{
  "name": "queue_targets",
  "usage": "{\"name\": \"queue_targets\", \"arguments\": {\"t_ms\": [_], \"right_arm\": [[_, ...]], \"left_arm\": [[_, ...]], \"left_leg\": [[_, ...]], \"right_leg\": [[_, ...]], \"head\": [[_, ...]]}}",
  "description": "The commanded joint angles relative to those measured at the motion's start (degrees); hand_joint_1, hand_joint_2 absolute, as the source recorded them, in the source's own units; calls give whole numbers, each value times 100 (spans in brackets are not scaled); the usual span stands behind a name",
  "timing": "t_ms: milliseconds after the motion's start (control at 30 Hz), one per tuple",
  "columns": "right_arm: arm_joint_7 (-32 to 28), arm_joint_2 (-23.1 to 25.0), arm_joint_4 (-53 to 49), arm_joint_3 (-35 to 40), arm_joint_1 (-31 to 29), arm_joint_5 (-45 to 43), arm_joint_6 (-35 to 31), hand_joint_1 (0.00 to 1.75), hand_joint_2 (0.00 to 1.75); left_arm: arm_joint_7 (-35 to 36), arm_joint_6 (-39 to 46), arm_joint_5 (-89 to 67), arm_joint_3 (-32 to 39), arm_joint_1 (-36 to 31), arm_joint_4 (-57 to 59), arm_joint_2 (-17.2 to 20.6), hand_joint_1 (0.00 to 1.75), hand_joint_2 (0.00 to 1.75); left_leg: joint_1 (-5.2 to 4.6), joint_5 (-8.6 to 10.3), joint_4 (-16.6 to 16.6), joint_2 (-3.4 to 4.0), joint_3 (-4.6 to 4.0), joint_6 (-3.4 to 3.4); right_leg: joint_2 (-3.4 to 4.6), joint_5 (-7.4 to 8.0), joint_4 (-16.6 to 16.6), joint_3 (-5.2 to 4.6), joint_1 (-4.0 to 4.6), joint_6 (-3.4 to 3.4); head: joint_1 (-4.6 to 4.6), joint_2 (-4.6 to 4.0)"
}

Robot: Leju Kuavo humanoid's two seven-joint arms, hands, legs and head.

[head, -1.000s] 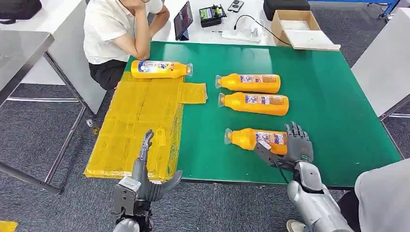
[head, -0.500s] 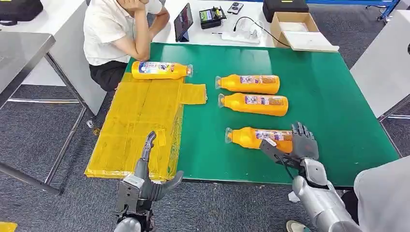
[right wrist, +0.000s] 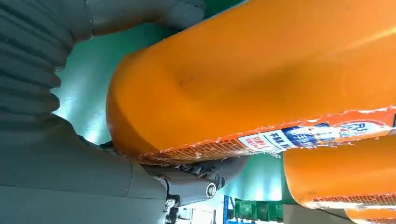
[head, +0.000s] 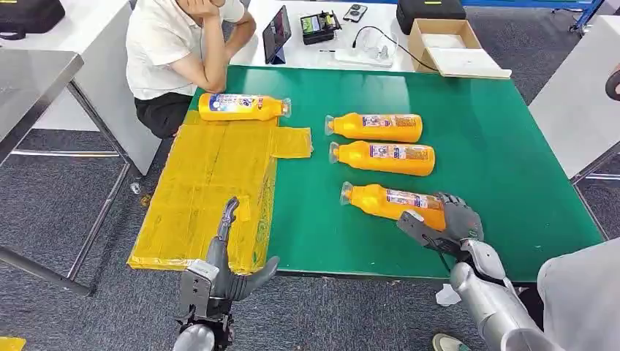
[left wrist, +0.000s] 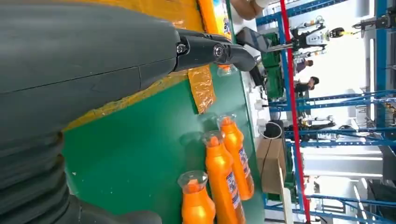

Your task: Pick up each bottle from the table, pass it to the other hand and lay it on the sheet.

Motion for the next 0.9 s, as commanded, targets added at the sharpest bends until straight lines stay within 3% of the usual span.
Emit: {"name": "queue_targets", "arguments": {"t_ms": [33, 67, 200, 267, 600, 767, 900], "right_arm": [[-426, 189, 612, -332, 351, -430, 185, 175, 175], [-969, 268, 500, -678, 445, -973, 327, 175, 175], [-1575, 386, 168, -908, 625, -1564, 416, 175, 175], [-1992, 596, -472, -1075, 853, -2254, 282, 175, 175], [-1993, 669, -2574, -445, 1484, -3348, 541, 175, 175], [-1847, 762, -2708, 172, 1360, -3511, 900, 175, 175], [-1811, 1010, -2481, 549, 1163, -3490, 967, 175, 175]], "left_arm": [[-74, -26, 105, 4, -171, 307, 105, 0, 175], [-156, -39, 241, 36, -145, 279, 89, 0, 175], [-259, -65, 482, 73, -88, 203, 60, 0, 175], [-247, -187, 1097, 165, 6, 78, -34, 0, 175], [-25, -417, 2112, 38, 71, -59, -32, 0, 175], [429, -813, 2122, -425, -112, 216, 267, 0, 175], [308, -715, 1840, -486, -238, 421, 201, 0, 175]], "left_leg": [[2, 1, -15, -10, 21, 8], [2, 0, -12, -9, 18, 6], [5, -3, -8, 0, 15, 4], [5, -5, -11, 8, 15, 3], [-1, -11, -6, 32, -5, 9], [-4, -7, -6, 27, -30, 7], [-5, -8, -11, 35, -28, 8]], "right_leg": [[-22, -3, -16, 28, 7, -11], [-18, -4, -14, 23, 5, -9], [-7, -2, -13, 19, 8, -9], [-2, 0, -13, 19, 8, -10], [10, -5, 1, -5, 2, -13], [17, -5, 4, -24, -3, -9], [21, -3, 0, -25, -2, -13]], "head": [[0, 0], [0, 0], [2, 0], [0, 0], [0, 0], [-2, 0], [-2, 0]]}}
